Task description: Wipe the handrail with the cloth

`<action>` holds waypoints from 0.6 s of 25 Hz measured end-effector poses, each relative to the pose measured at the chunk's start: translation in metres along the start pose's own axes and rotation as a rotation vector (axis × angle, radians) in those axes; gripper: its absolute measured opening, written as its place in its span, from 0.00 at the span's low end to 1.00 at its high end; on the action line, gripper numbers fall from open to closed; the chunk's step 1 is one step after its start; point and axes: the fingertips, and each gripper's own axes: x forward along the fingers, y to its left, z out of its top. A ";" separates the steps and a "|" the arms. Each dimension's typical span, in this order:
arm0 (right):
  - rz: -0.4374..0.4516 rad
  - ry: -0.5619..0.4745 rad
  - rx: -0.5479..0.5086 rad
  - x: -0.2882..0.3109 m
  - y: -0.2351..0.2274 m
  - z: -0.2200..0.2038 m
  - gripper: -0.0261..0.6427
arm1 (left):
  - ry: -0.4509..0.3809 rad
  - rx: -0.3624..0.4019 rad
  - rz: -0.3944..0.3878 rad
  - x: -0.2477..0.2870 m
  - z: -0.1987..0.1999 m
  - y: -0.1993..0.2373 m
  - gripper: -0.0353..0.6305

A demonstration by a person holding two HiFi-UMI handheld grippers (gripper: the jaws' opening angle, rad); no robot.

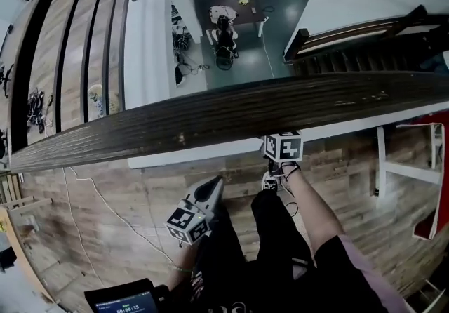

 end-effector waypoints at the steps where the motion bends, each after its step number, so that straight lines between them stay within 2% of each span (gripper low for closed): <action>1: -0.010 -0.007 0.009 -0.008 -0.022 0.003 0.19 | 0.008 0.010 -0.009 0.016 0.003 -0.012 0.06; 7: -0.067 -0.059 0.038 -0.061 -0.155 0.020 0.19 | 0.042 0.048 -0.064 0.091 0.000 -0.082 0.06; 11: -0.112 -0.096 0.060 -0.102 -0.244 0.023 0.19 | 0.108 0.100 -0.107 0.128 -0.012 -0.134 0.06; 15: -0.158 -0.126 0.065 -0.130 -0.317 0.032 0.19 | 0.167 0.113 -0.122 0.158 -0.021 -0.159 0.06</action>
